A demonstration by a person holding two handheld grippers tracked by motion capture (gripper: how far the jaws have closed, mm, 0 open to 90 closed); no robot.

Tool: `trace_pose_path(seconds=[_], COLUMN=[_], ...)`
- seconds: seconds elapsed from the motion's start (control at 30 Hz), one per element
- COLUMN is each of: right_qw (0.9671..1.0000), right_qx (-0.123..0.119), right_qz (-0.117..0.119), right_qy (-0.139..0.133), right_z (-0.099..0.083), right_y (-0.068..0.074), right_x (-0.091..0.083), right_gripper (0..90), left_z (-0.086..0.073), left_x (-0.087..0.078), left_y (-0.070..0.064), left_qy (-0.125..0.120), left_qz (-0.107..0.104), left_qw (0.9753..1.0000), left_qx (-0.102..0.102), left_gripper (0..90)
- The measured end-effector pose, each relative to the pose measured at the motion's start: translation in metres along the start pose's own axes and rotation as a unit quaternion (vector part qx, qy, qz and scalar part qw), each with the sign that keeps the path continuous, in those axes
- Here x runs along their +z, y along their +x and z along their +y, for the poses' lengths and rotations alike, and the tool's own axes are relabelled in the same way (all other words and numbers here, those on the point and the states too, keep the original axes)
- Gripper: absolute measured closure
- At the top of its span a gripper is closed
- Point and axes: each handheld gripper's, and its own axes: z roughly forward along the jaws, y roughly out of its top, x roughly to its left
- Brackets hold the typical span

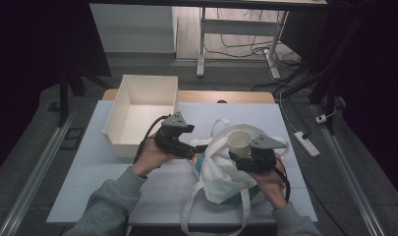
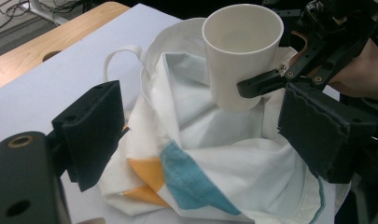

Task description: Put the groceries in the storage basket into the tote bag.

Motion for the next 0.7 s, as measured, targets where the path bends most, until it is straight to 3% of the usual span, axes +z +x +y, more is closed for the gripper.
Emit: trace_pose_path(seconds=[0.37, 0.7], right_qw=[0.9998, 0.9992], right_qx=[-0.006, 0.005], right_qz=[0.006, 0.013], right_qy=[0.019, 0.038], right_z=[-0.009, -0.020], right_y=[0.002, 0.002], right_x=[0.009, 0.019], right_gripper=[20.7, 20.7], left_z=[-0.003, -0.004], left_x=[0.000, 0.000], left_y=[0.003, 0.004], left_qy=[0.006, 0.008], left_qz=[0.003, 0.004], left_qw=[1.0000, 1.0000], left_qx=[-0.001, -0.002], left_gripper=[15.0, 15.0])
